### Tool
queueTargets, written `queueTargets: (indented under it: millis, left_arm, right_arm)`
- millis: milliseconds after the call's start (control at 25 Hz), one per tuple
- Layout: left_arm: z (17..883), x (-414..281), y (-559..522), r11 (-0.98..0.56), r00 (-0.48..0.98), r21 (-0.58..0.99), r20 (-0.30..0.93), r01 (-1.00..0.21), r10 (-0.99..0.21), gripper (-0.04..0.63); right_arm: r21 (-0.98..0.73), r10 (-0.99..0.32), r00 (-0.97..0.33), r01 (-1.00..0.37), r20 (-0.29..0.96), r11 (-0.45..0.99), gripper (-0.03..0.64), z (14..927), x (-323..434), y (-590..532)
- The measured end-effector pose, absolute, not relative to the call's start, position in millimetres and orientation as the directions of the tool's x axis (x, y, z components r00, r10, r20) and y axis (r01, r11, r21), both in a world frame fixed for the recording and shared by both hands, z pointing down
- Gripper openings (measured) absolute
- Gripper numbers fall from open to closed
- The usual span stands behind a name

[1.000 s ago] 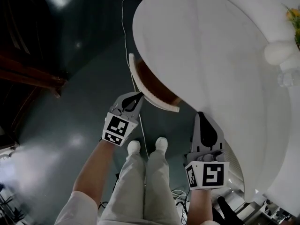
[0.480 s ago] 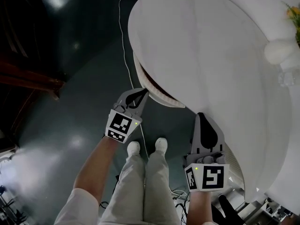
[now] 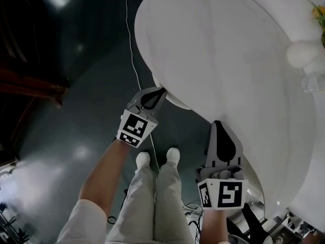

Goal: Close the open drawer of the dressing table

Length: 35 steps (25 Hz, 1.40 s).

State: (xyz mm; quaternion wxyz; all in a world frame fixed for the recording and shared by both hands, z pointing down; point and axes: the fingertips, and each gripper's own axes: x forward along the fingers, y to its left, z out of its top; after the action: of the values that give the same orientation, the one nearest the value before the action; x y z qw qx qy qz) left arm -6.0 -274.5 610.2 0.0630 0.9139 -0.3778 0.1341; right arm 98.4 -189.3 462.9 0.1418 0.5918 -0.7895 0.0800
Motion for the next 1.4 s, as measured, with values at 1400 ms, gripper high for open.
queueTargets:
  millis: [1400]
  left_arm:
    - [616, 32, -314, -0.703, 0.688, 0.033, 0.243, -0.710, -0.684, 0.015]
  right_arm:
    - [0.042, -0.900, -0.276, -0.950, 0.338, 0.308, -0.003, 472, 100, -181]
